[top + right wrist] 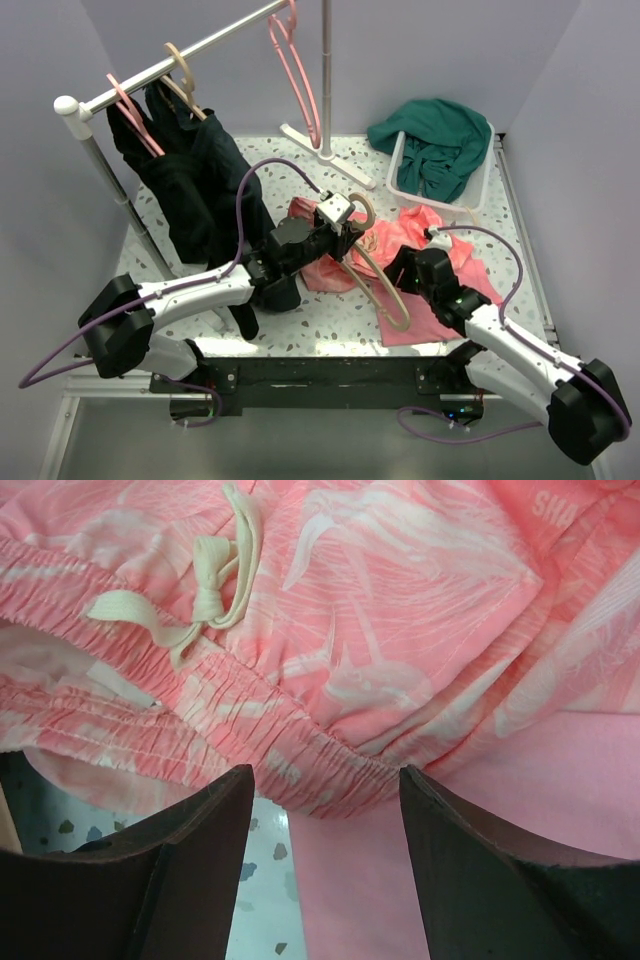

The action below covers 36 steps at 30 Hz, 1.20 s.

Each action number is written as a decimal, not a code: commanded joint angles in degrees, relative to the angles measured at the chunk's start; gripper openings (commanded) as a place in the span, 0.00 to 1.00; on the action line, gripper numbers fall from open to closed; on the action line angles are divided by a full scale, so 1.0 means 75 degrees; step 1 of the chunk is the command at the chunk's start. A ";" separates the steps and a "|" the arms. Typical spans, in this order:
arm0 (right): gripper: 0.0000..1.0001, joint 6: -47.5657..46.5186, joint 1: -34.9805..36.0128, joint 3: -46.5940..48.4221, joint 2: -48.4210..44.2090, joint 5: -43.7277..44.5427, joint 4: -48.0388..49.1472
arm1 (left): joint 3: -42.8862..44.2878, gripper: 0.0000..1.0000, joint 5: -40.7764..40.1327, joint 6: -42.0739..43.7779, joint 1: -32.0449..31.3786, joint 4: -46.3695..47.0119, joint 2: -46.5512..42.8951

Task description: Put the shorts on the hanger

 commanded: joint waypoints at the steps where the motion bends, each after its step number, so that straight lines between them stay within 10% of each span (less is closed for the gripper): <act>1: 0.63 0.0436 -0.0014 0.0069 0.0490 0.0432 0.0419 | 0.0054 0.00 -0.0147 0.0227 -0.0022 0.0675 -0.0279; 12: 0.00 0.0507 -0.0049 0.0806 0.0283 0.1299 -0.0843 | -0.0004 0.00 -0.0486 0.0379 -0.0022 0.1143 -0.0373; 36: 0.00 0.2194 -0.0061 0.4417 -0.1571 0.1946 -0.7737 | 0.0043 0.00 -0.3649 0.1797 -0.0104 0.4635 0.0564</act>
